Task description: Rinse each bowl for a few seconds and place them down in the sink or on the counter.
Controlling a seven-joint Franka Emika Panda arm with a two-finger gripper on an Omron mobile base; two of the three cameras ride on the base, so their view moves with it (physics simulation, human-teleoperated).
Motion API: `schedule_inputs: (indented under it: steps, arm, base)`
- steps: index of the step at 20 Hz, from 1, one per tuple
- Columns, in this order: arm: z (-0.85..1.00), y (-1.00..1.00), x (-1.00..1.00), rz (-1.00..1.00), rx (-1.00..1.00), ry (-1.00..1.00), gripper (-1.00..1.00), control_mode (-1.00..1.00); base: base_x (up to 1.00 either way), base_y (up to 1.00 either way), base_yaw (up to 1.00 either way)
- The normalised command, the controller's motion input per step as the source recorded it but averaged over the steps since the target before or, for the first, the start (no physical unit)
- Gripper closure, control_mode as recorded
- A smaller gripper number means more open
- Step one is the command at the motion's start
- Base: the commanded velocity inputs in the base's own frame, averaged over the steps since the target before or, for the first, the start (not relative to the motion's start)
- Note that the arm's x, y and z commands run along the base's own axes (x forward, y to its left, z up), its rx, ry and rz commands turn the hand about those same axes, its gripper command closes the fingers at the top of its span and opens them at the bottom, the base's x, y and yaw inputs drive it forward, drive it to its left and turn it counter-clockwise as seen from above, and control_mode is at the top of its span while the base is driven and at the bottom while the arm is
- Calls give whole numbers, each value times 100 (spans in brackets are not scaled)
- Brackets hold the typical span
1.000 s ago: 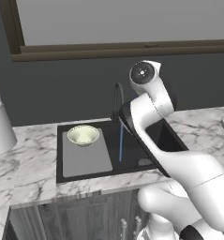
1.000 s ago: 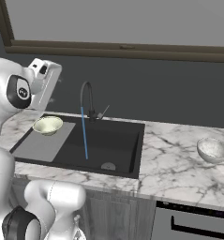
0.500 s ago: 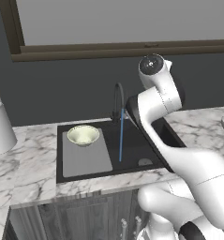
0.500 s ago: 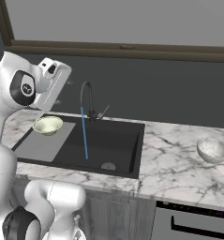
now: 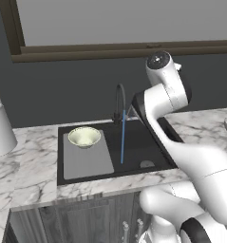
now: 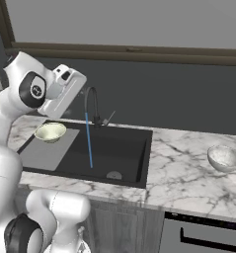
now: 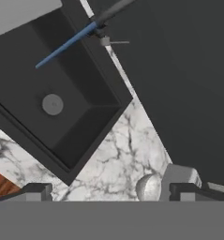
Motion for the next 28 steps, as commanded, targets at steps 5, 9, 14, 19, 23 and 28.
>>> schedule_inputs:
  steps: [5,9,14,19,23,28]
  arm:
    - [-16,-26,0,-7,2,8,-100,-100]
    - [-17,-27,0,-6,3,7,-100,-100]
    - [-19,-27,0,-6,3,8,-100,-100]
    - [-18,-30,0,-5,2,7,-100,-100]
    - [-15,-31,0,-4,2,6,-100,-100]
    - [-15,-31,0,-4,2,6,-100,-100]
  base:
    - [0,0,0]
    - [0,0,0]
    - [0,0,0]
    - [0,0,0]
    - [0,0,0]
    - [0,0,0]
